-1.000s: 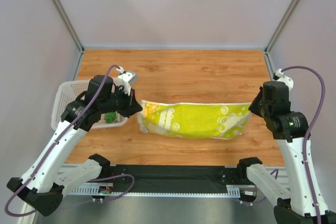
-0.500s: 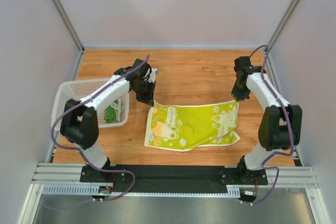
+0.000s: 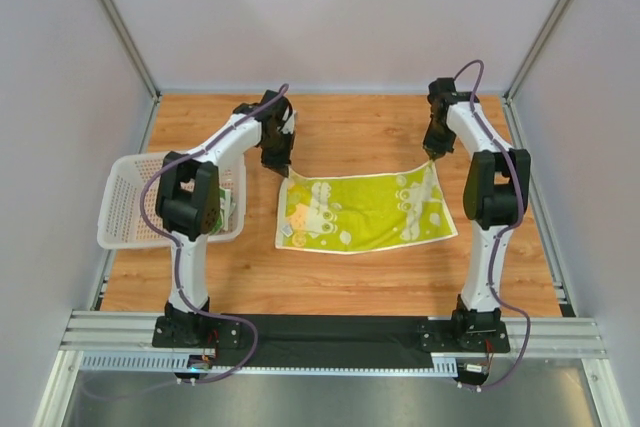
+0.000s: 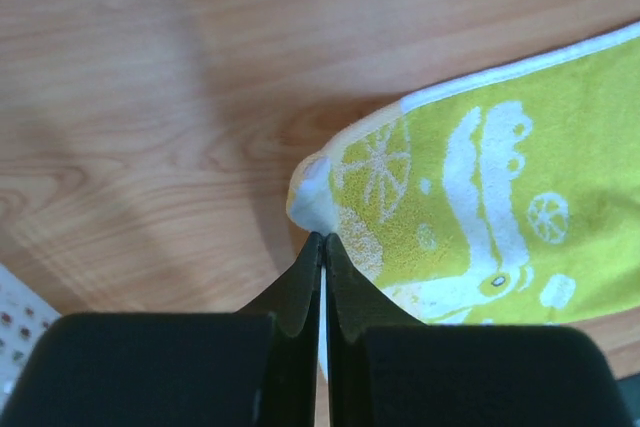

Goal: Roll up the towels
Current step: Flatten the towel

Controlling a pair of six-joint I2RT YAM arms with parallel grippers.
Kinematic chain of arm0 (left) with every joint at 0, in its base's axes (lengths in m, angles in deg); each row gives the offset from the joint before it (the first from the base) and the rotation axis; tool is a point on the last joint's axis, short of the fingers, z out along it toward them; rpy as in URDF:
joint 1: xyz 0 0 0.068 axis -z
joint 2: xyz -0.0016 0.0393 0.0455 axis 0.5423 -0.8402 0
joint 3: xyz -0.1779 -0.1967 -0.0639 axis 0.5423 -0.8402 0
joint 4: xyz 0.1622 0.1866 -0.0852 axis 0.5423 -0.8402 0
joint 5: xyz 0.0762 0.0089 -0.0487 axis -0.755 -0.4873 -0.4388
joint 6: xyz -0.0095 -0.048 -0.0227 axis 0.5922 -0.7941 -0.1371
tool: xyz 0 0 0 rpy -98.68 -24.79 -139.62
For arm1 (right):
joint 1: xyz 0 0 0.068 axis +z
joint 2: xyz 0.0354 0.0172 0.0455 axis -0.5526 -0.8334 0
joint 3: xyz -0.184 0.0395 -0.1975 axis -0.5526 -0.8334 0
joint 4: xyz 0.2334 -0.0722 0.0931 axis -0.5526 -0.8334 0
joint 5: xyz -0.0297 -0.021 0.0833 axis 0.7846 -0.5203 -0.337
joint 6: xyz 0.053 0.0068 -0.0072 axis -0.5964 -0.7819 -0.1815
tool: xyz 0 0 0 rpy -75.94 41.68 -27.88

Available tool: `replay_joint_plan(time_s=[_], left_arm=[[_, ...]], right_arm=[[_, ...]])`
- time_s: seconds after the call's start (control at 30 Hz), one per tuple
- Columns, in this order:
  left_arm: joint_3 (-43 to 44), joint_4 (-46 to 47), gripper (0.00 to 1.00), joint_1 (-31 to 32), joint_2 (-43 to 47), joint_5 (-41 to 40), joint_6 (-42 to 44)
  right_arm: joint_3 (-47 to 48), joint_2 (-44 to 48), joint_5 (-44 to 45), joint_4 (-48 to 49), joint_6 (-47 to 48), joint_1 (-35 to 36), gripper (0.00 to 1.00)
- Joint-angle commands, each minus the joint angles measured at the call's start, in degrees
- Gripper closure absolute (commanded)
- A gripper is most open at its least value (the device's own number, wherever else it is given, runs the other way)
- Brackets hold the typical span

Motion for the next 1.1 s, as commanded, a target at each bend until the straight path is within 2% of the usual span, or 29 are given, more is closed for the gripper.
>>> replay_joint_plan(time_s=[0.0, 0.03, 0.1, 0.13, 0.17, 0.27, 0.3, 0.43, 0.47, 0.5, 0.53, 0.6, 0.67, 0.7, 0.77, 0.8, 0.83, 0.87, 0.9, 1.07], left_arm=[[5.6, -1.4, 1.00, -1.1, -1.7, -4.2, 1.0], [8.1, -1.8, 1.00, -1.8, -3.1, -4.6, 1.0], [11.5, -2.1, 0.70, -2.4, -4.0, -5.3, 1.4], [12.6, -2.1, 0.48, -2.4, -4.3, -5.7, 1.7], [13.6, -2.4, 0.42, -2.4, -4.4, -6.5, 2.1], [16.0, -3.5, 0.26, -2.4, -3.1, -7.8, 3.9], [16.0, -4.0, 0.26, -2.4, -2.5, -8.1, 4.2], [11.5, -4.4, 0.25, -2.0, 3.7, -7.2, 2.3], [9.1, -3.5, 0.20, -1.8, 5.6, -5.9, 2.3], [4.0, -1.0, 0.06, -0.8, 9.5, -4.3, 2.5], [1.7, -0.4, 0.00, 0.2, 11.6, -5.2, 2.2], [-5.4, 1.5, 0.00, 3.4, 17.9, -7.7, 1.0], [-9.8, 4.4, 0.00, 5.5, 21.9, -11.4, -1.5], [-14.8, 6.4, 0.00, 7.0, 26.1, -11.8, -2.3], [-19.9, 10.1, 0.00, 6.9, 29.6, -11.0, -7.2], [-23.2, 11.9, 0.00, 6.1, 31.7, -6.9, -6.4], [-24.2, 13.4, 0.00, 6.1, 32.2, -0.4, -6.1], [-24.3, 13.4, 0.00, 6.2, 32.6, 0.4, -6.2], [-23.4, 12.6, 0.00, 6.8, 32.3, 0.6, -6.6], [-21.6, 6.7, 0.16, 10.9, 30.7, -2.8, -6.9]], right_arm=[[9.5, -3.4, 2.6, -3.7, -1.2, -0.2, 1.00], [11.3, -5.3, 2.5, -4.5, -1.1, -0.3, 1.00], [15.7, -6.7, 2.3, -6.1, -1.1, -0.6, 0.88], [16.5, -6.9, 1.9, -6.8, -1.5, -1.0, 0.78], [16.5, -6.4, 1.0, -7.5, -2.2, -1.5, 0.63], [10.9, -2.1, -0.4, -6.2, -4.3, -3.3, 0.56], [9.2, -0.8, -0.3, -6.0, -4.6, -5.0, 0.53], [2.9, 4.4, 1.3, -5.0, -3.4, -5.5, 0.50], [1.3, 5.7, 1.5, -4.7, -3.3, -5.5, 0.51], [-2.2, 8.3, 1.5, -4.4, -3.3, -5.5, 0.50], [-4.6, 10.4, 1.2, -3.9, -3.4, -5.5, 0.50], [-12.4, 16.5, 1.7, -1.2, -3.5, -5.5, 0.49], [-17.3, 20.7, 3.3, 1.7, -4.3, -5.5, 0.41], [-20.0, 24.9, 3.8, 2.6, -4.6, -5.5, 0.38], [-26.4, 28.3, 3.9, 5.2, -5.5, -5.5, 0.32], [-28.2, 29.7, 4.0, 5.8, -5.7, -5.5, 0.31], [-31.2, 32.0, 3.9, 6.6, -5.9, -5.5, 0.31], [-32.5, 32.9, 3.2, 6.9, -5.9, -5.5, 0.31], [-33.6, 33.7, 2.7, 7.3, -5.3, -5.4, 0.31], [-39.3, 37.9, 0.3, 6.5, -4.2, -5.5, 0.33]])
